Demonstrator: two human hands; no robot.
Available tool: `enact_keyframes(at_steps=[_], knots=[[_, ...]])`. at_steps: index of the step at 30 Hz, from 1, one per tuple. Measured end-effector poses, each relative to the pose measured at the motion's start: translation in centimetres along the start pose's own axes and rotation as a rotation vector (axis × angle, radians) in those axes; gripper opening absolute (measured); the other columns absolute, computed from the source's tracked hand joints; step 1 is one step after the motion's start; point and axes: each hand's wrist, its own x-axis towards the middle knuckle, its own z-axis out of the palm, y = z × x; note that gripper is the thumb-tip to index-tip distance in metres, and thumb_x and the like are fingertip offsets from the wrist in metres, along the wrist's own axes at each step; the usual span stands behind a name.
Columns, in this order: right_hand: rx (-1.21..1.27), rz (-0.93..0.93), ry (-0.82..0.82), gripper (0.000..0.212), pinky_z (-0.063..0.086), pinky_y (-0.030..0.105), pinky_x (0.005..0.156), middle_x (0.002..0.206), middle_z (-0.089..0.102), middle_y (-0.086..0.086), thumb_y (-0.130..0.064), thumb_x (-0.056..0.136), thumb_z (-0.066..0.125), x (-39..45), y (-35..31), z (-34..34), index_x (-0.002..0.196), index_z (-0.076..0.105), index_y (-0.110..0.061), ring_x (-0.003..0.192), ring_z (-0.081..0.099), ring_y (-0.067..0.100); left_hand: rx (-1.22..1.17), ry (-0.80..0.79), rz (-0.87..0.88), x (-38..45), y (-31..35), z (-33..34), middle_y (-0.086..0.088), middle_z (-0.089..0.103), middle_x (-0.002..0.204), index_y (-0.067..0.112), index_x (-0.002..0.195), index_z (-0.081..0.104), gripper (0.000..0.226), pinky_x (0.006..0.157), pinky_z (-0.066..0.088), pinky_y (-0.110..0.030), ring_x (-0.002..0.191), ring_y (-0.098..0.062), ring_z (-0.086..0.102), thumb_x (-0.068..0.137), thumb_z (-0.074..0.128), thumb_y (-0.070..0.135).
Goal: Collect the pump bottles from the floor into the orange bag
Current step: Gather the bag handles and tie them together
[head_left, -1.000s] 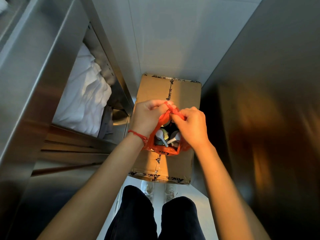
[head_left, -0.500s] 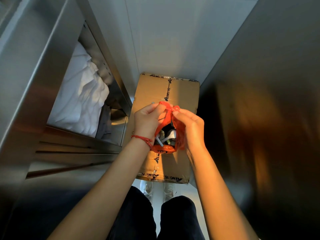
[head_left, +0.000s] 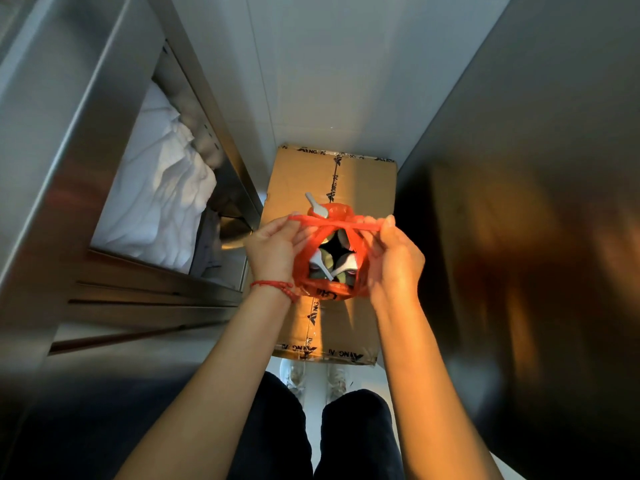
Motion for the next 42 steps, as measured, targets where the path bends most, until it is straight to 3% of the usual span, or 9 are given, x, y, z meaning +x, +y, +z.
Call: enact_keyframes(at_steps=[4, 10, 15, 21, 26, 29, 33, 36, 42], knots=[[0.186, 0.090, 0.151, 0.025, 0.049, 0.043, 0.082, 0.046, 0.065, 0.004, -0.008, 0.093, 0.047, 1.2, -0.3, -1.6, 0.071, 0.053, -0.001, 0.049, 0.067, 0.017, -0.119, 0.084, -0.088, 1.5, -0.1, -2.5, -0.013, 0.068, 0.079, -0.002, 0.095, 0.060, 0.012, 0.063, 0.059, -0.025, 0.058, -0.012, 0.069, 0.085, 0.056, 0.002], [0.193, 0.055, 0.178, 0.022, 0.053, 0.042, 0.077, 0.046, 0.065, 0.004, -0.008, 0.093, 0.047, 1.3, -0.2, -2.2, 0.073, 0.053, -0.001, 0.051, 0.067, 0.017, -0.165, 0.093, -0.098, 1.5, -0.2, -2.9, -0.014, 0.066, 0.082, 0.004, 0.086, 0.061, 0.006, 0.064, 0.059, -0.028, 0.060, -0.013, 0.070, 0.086, 0.055, 0.003], [-0.227, -0.252, -0.091, 0.020, 0.057, 0.025, 0.063, 0.057, 0.069, -0.001, -0.006, 0.089, 0.053, 0.0, -1.2, -1.9, 0.071, 0.062, -0.008, 0.062, 0.067, 0.013, 0.072, -0.097, 0.160, 1.0, 1.2, -2.6, -0.005, 0.069, 0.078, 0.011, 0.080, 0.068, 0.010, 0.061, 0.056, -0.018, 0.069, -0.011, 0.069, 0.083, 0.059, 0.007], [-0.684, -0.546, -0.310, 0.013, 0.048, 0.017, 0.070, 0.070, 0.067, -0.010, -0.006, 0.079, 0.067, -1.0, -2.1, 0.6, 0.074, 0.070, -0.019, 0.069, 0.061, 0.001, 0.433, -0.322, 0.428, -0.4, 2.7, 0.5, 0.012, 0.069, 0.063, 0.019, 0.076, 0.072, 0.011, 0.058, 0.048, -0.012, 0.064, 0.001, 0.064, 0.074, 0.069, 0.009], [-0.729, -0.722, -0.286, 0.011, 0.041, 0.011, 0.071, 0.078, 0.055, -0.003, -0.008, 0.075, 0.071, -0.4, -2.1, 0.9, 0.083, 0.070, -0.015, 0.076, 0.053, -0.002, 0.519, -0.480, 0.477, -0.6, 3.3, 2.2, 0.015, 0.067, 0.062, 0.010, 0.090, 0.069, 0.015, 0.053, 0.043, -0.003, 0.058, 0.009, 0.061, 0.078, 0.064, 0.003], [-0.710, -0.713, -0.275, 0.016, 0.041, 0.010, 0.072, 0.081, 0.051, 0.000, -0.007, 0.074, 0.072, -0.1, -2.1, 1.0, 0.088, 0.070, -0.014, 0.080, 0.051, 0.002, 0.595, -0.545, 0.511, -0.4, 3.2, 2.5, 0.002, 0.067, 0.080, 0.000, 0.096, 0.067, 0.017, 0.056, 0.041, -0.003, 0.059, 0.013, 0.058, 0.080, 0.062, 0.000], [-0.664, -0.640, -0.299, 0.017, 0.045, 0.017, 0.076, 0.085, 0.056, 0.008, -0.003, 0.073, 0.071, 0.1, -2.3, 1.5, 0.089, 0.070, -0.010, 0.083, 0.055, 0.011, 0.636, -0.560, 0.493, 0.1, 2.7, 2.8, 0.018, 0.061, 0.050, -0.002, 0.093, 0.067, 0.016, 0.051, 0.038, -0.003, 0.050, 0.012, 0.052, 0.080, 0.059, -0.004], [-0.656, -0.591, -0.353, 0.018, 0.047, 0.017, 0.078, 0.087, 0.064, 0.011, -0.002, 0.075, 0.070, 0.4, -2.6, 1.3, 0.093, 0.068, -0.006, 0.082, 0.061, 0.005, 0.607, -0.535, 0.479, 0.4, 2.7, 2.8, 0.011, 0.063, 0.057, 0.006, 0.096, 0.066, 0.020, 0.052, 0.043, -0.006, 0.051, 0.008, 0.055, 0.080, 0.059, -0.003], [-0.650, -0.383, -0.533, 0.024, 0.051, 0.017, 0.076, 0.075, 0.073, -0.013, 0.000, 0.074, 0.069, 0.1, -1.3, -0.1, 0.090, 0.070, -0.018, 0.079, 0.067, 0.004, 0.536, -0.482, 0.411, 0.2, 2.7, 2.7, -0.002, 0.068, 0.069, 0.006, 0.097, 0.065, 0.019, 0.055, 0.051, -0.013, 0.053, 0.003, 0.060, 0.081, 0.060, -0.001]])
